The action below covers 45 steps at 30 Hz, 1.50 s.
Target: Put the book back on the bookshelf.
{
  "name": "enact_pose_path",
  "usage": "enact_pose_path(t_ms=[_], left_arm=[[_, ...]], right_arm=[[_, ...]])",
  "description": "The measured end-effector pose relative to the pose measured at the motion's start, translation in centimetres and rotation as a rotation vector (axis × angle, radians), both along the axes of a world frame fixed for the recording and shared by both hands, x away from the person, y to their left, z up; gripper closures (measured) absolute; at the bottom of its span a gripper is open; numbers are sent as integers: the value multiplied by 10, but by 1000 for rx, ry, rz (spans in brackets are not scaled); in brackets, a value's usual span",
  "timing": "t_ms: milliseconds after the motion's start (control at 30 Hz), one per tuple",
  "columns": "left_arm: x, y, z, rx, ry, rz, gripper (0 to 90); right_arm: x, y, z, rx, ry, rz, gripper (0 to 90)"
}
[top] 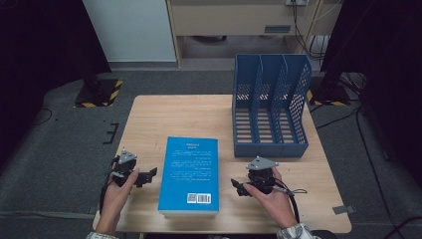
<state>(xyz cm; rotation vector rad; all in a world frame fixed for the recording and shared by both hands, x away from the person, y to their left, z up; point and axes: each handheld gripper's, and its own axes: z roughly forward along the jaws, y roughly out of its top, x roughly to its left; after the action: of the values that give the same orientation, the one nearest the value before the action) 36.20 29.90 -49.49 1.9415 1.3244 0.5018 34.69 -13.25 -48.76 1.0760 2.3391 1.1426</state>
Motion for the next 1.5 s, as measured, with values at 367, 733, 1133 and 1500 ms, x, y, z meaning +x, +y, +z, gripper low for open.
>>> enact_pose_path(t_ms=[367,733,1133,1500], left_arm=[[-16,-26,54,-58,-83,-68,52],[-11,-55,34,-192,4,-182,34],[-5,-59,18,-352,133,-259,1],[-2,-56,15,-372,146,-279,0]], right_arm=[[-10,34,43,109,-70,117,58],[5,69,21,184,76,204,26],[17,69,5,321,205,167,0],[24,66,-1,370,266,164,0]])
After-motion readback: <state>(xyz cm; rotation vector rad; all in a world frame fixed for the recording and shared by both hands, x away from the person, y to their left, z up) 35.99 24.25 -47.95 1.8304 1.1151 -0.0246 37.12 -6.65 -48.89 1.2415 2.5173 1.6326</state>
